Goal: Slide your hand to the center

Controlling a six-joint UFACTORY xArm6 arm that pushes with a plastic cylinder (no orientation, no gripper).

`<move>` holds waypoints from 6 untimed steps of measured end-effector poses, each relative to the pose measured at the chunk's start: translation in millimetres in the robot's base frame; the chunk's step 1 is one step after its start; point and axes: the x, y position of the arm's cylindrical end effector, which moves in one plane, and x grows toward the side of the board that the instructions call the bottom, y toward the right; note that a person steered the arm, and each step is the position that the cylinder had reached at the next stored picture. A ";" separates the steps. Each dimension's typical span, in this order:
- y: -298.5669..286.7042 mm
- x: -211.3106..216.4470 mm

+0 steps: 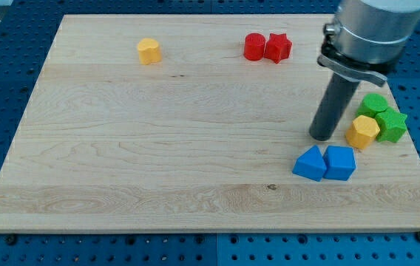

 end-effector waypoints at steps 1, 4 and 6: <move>-34.2 -22.0; -128.7 -62.6; -169.5 -71.7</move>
